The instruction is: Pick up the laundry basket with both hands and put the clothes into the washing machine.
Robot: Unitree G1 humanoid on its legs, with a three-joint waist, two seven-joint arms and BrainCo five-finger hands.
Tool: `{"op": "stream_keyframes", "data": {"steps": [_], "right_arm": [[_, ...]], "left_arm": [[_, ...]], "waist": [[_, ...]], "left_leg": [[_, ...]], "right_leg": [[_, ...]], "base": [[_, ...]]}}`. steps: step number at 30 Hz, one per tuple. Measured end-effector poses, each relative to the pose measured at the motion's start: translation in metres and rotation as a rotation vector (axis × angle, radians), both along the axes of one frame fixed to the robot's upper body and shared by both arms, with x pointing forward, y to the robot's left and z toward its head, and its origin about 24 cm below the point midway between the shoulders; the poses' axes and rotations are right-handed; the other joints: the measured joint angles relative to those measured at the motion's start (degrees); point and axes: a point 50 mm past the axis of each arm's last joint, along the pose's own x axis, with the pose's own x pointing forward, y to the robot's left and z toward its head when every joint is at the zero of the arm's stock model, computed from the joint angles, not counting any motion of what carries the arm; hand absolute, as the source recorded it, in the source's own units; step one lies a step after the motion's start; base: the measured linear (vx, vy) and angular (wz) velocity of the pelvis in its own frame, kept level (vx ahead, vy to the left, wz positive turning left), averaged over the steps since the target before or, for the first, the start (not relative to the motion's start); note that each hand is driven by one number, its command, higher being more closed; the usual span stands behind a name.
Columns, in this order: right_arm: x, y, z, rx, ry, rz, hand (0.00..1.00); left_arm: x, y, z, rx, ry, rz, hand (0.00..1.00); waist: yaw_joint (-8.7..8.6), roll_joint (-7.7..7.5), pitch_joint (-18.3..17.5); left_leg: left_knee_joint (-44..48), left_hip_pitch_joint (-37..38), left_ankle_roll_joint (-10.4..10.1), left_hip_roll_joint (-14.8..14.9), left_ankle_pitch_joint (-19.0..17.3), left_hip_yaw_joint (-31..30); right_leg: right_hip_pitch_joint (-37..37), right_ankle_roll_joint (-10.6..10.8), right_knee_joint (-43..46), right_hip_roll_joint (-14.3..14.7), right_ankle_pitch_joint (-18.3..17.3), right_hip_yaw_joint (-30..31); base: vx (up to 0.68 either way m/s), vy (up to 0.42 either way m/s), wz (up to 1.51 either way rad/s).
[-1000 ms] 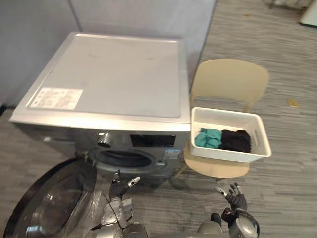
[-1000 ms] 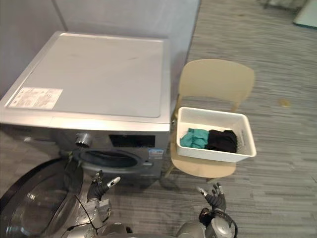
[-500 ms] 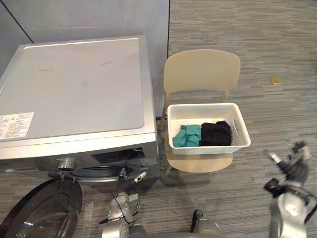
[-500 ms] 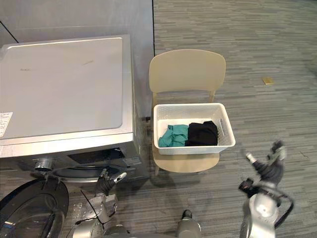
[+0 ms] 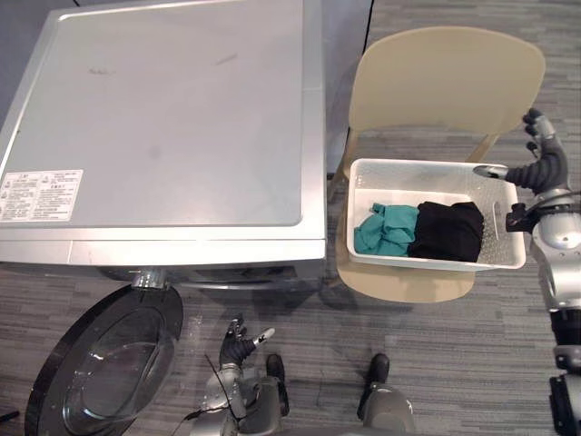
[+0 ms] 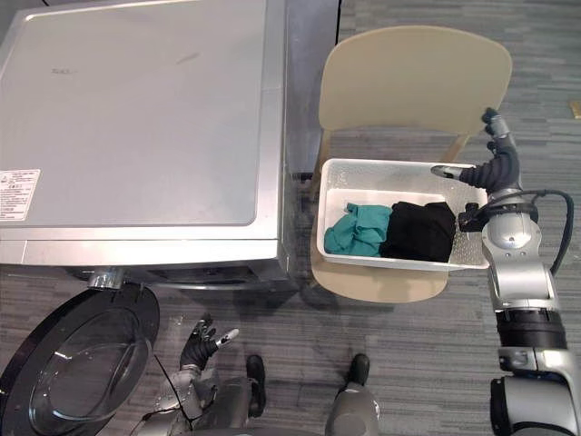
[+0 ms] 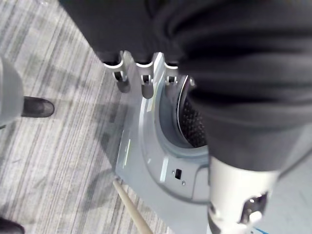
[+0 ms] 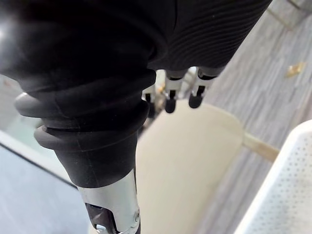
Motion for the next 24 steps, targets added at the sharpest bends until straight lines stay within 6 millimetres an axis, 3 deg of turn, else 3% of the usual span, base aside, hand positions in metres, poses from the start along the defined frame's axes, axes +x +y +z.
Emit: {"op": "stream_keyframes", "data": {"steps": [1, 2, 3, 4, 5, 7, 8, 10, 11, 12, 14, 17, 21, 24], "right_arm": [[0.001, 0.001, 0.000, -0.011, 0.011, 0.006, 0.00], [0.005, 0.005, 0.001, -0.068, 0.047, 0.035, 0.00], [0.008, 0.008, 0.001, -0.098, 0.067, 0.052, 0.00], [0.010, 0.009, 0.001, -0.114, 0.084, 0.061, 0.00], [0.012, 0.003, -0.001, -0.177, 0.143, 0.057, 0.00], [0.014, 0.002, -0.013, -0.194, 0.221, 0.069, 0.00], [0.015, 0.002, -0.022, -0.204, 0.269, 0.079, 0.00], [0.015, 0.004, -0.025, -0.230, 0.301, 0.110, 0.00], [0.014, 0.004, -0.027, -0.239, 0.311, 0.121, 0.00], [0.010, 0.000, -0.030, -0.268, 0.339, 0.122, 0.00], [0.007, 0.000, -0.037, -0.292, 0.370, 0.126, 0.00], [-0.010, 0.005, -0.069, -0.327, 0.478, 0.175, 0.00], [-0.025, 0.014, -0.106, -0.286, 0.571, 0.216, 0.00], [-0.034, 0.028, -0.134, -0.226, 0.625, 0.252, 0.00]], "left_arm": [[0.000, 0.000, 0.000, -0.001, -0.002, 0.001, 0.00], [0.002, 0.002, 0.002, 0.004, -0.019, 0.004, 0.00], [0.003, 0.003, 0.003, 0.007, -0.029, 0.004, 0.00], [0.003, 0.002, 0.003, 0.005, -0.029, 0.003, 0.00], [0.003, -0.002, 0.003, 0.000, -0.035, -0.013, 0.00], [0.004, 0.002, 0.006, 0.014, -0.048, -0.015, 0.00], [0.004, 0.003, 0.006, 0.019, -0.048, -0.017, 0.00], [0.005, 0.005, 0.008, 0.021, -0.059, -0.014, 0.00], [0.006, 0.006, 0.009, 0.027, -0.065, -0.015, 0.00], [0.009, 0.007, 0.009, 0.032, -0.070, -0.022, 0.00], [0.008, 0.004, 0.010, 0.018, -0.074, -0.018, 0.00], [0.008, 0.001, 0.010, 0.005, -0.078, -0.036, 0.00], [0.009, 0.002, 0.011, 0.011, -0.081, -0.036, 0.00], [0.009, 0.005, 0.011, 0.021, -0.080, -0.038, 0.00]], "waist": [[0.00, 0.01, 0.2], [-0.13, -0.47, 1.6], [-0.03, -1.58, 3.2], [-0.18, -0.63, 3.3], [0.50, 1.20, 4.1], [0.57, 0.35, 4.9], [0.59, 0.45, 5.1], [0.72, 1.11, 5.9], [0.71, 1.01, 6.2], [0.56, 1.26, 6.7], [0.61, 1.90, 7.2], [0.28, 1.86, 7.2], [0.04, 1.21, 7.6], [0.03, 1.23, 7.7]], "left_leg": [[0.5, -0.3, -0.1, 0.0, 0.1, -0.1], [8.2, -4.6, -0.4, 0.0, 0.2, -0.5], [7.3, -6.8, 0.0, -1.1, -2.3, -0.8], [-0.3, -6.2, 0.8, -2.2, -1.7, -1.3], [-9.7, -5.1, 2.4, -2.1, 7.8, -0.9], [-10.5, -5.3, 3.4, -3.2, 10.3, -0.9], [-10.6, -5.2, 3.4, -3.2, 10.3, -1.7], [-10.5, -5.2, 3.4, -2.3, 10.3, -2.9], [-10.4, -5.2, 3.4, -2.2, 10.3, -3.2], [-10.3, -5.1, 2.9, -2.5, 9.9, -3.6], [-10.2, -5.1, 2.7, -1.5, 9.7, -3.4], [-10.1, -3.1, 2.7, 0.1, 9.7, -2.0], [-5.8, -2.2, 2.3, 0.0, 9.4, -1.0], [2.1, -1.5, 2.6, 1.0, 5.5, -0.7]], "right_leg": [[0.0, 0.0, 0.0, 0.0, 0.0, 0.0], [0.2, -0.1, 0.1, -0.8, 0.1, 0.0], [0.4, -0.1, 0.0, -2.3, 0.1, 0.1], [0.3, -0.1, 0.1, -2.5, 0.1, 0.0], [-0.4, 0.1, 1.1, -1.3, -0.1, 0.2], [-2.1, -0.3, 3.7, -2.6, 0.2, 0.0], [-3.0, -0.4, 5.2, -2.8, 0.2, 0.2], [-3.7, -1.3, 4.0, -0.5, -3.7, 1.9], [-4.2, -1.8, 1.2, 1.1, -3.5, 2.1], [-3.7, -1.0, -1.0, 2.2, -1.2, 0.9], [-4.1, -0.9, 0.0, 3.3, -0.9, 1.5], [-4.1, -1.1, 2.8, 4.1, -1.1, 2.1], [-4.0, -2.1, 7.3, 3.2, -1.9, 3.5], [-1.8, -3.5, 11.6, 3.0, -3.6, 3.6]], "base": [[0.06, -0.017, 0.15], [0.05, 0.040, 0.16], [0.05, 0.070, 0.19], [0.03, 0.106, -0.02], [0.01, 0.090, 0.03], [0.03, 0.081, 0.13], [0.10, 0.047, 0.18], [0.07, 0.001, 0.14], [0.00, -0.044, 0.27], [0.02, -0.076, 0.21], [0.06, -0.076, -0.06], [0.05, -0.056, -0.17], [0.07, -0.033, -0.14], [0.09, 0.013, -0.05]]}}
